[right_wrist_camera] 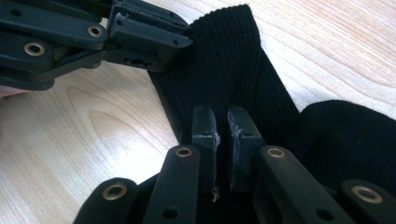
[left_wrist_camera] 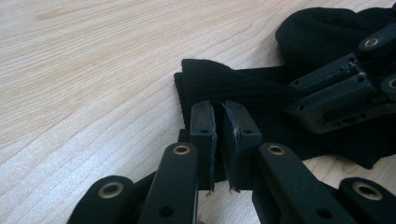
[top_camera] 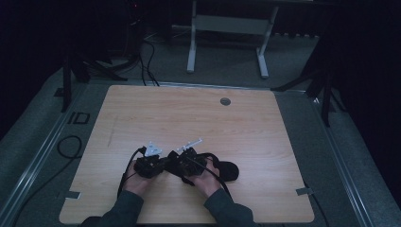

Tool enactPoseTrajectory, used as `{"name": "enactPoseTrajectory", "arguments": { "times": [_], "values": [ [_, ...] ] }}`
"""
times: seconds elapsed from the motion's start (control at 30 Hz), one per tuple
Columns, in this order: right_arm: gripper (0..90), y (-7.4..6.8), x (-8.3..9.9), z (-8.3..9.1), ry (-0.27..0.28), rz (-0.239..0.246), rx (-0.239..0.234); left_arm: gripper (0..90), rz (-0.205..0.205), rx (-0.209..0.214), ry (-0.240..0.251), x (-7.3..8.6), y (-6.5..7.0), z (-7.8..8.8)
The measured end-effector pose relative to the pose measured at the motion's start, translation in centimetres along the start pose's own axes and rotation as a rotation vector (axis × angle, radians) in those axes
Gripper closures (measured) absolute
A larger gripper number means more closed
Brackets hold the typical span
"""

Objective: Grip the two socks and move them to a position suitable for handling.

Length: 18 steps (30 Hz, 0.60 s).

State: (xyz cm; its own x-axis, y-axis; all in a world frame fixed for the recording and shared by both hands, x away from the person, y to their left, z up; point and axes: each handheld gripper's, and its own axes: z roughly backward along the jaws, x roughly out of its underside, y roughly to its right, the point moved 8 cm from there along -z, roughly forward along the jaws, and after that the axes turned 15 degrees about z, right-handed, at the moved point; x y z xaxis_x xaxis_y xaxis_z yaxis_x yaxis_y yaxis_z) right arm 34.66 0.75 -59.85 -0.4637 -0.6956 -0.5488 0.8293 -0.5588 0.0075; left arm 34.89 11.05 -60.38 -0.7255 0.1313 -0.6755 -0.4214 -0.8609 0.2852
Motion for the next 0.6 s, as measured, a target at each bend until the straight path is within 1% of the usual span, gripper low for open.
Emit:
{"name": "enactPoseTrajectory", "arguments": {
  "times": [0.13,0.33,0.37,0.4,0.5,0.53,0.6],
  "values": [
    [83.2,-0.1,0.1,-0.1,-0.006,0.008,-0.006,83.3,0.000,-0.003,-0.002,0.0,0.0,0.0],
    [82.8,-0.3,0.2,-0.3,-0.012,0.014,-0.018,84.9,-0.006,-0.022,-0.022,0.2,-0.1,-0.2],
    [82.2,-0.4,0.2,-0.4,-0.016,0.025,-0.025,85.7,-0.011,-0.027,-0.026,0.2,-0.1,-0.3],
    [81.2,-0.4,0.3,-0.4,-0.018,0.031,-0.028,86.3,-0.011,-0.027,-0.026,0.2,-0.1,-0.3],
    [71.8,-0.6,0.2,0.0,-0.008,0.045,-0.050,87.2,-0.016,-0.036,-0.030,0.3,0.0,-0.4],
    [69.9,-0.7,0.1,0.2,0.000,0.048,-0.054,87.2,-0.018,-0.036,-0.031,0.3,0.0,-0.3],
    [67.3,-0.7,-0.1,0.7,0.014,0.060,-0.052,87.3,-0.014,-0.034,-0.030,0.3,0.0,-0.4]
  ]
}}
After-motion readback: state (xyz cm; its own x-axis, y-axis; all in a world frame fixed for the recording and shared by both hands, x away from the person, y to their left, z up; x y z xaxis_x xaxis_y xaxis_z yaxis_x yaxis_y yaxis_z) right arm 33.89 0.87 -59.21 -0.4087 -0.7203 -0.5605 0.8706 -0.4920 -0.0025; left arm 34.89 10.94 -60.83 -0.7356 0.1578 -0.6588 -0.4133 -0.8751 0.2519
